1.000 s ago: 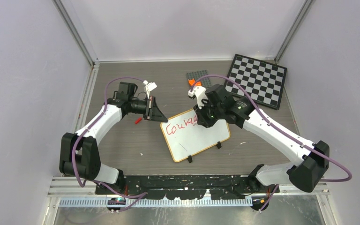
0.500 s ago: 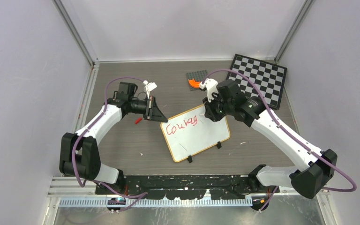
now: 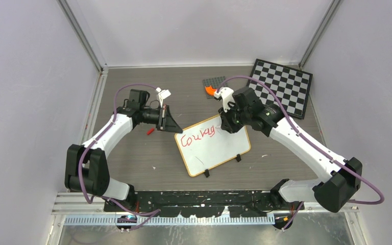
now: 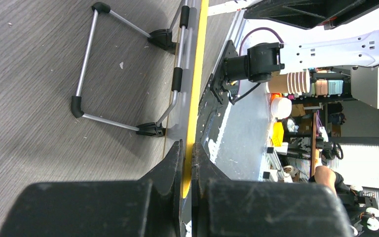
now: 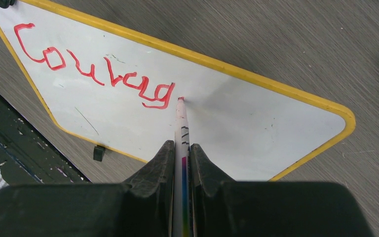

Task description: Write a sentence on the whiteboard

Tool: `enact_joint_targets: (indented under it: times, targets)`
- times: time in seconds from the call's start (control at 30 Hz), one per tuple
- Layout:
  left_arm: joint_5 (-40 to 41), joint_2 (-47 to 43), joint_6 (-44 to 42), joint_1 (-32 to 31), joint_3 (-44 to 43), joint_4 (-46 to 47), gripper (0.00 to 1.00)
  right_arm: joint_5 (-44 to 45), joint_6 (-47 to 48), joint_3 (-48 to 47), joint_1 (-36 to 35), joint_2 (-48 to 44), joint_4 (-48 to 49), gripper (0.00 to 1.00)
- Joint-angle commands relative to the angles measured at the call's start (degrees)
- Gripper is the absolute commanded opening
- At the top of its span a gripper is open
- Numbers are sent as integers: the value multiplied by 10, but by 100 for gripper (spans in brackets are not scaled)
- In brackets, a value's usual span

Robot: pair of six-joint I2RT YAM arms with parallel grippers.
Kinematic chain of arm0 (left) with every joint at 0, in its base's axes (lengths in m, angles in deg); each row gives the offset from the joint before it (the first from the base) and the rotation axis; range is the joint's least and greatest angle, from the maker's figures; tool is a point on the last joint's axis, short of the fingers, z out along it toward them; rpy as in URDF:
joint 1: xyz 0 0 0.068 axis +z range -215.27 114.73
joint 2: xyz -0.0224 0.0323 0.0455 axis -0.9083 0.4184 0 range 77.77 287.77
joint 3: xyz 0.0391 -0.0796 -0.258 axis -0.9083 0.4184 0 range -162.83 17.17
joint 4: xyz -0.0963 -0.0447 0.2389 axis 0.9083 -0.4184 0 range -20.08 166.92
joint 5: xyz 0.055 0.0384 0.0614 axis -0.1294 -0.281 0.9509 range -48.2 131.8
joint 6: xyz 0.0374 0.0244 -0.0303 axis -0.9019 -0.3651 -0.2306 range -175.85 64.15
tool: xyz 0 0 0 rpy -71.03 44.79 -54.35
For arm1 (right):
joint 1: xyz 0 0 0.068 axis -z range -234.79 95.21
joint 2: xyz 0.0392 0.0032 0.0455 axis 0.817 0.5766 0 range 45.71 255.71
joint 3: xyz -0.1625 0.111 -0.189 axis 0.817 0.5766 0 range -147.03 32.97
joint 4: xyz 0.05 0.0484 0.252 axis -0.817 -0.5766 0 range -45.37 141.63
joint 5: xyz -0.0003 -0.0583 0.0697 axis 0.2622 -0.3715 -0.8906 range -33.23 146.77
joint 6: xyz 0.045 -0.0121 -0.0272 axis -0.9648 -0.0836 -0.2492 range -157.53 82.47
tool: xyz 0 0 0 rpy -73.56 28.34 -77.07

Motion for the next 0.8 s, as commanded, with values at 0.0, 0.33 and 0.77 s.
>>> enact_joint_targets:
  times: [0.0,0.33,0.77]
  targets:
    - [47,10,-9,-1,-9,-2,0,9,9,-2,0,6,29,0]
    - [44,13,-10,-1,-11,-3,0,27,31,-10,28,0,6,0]
    - [44,15,-11,-1,-12,-1,0,6,23,-48,28,15,10,0]
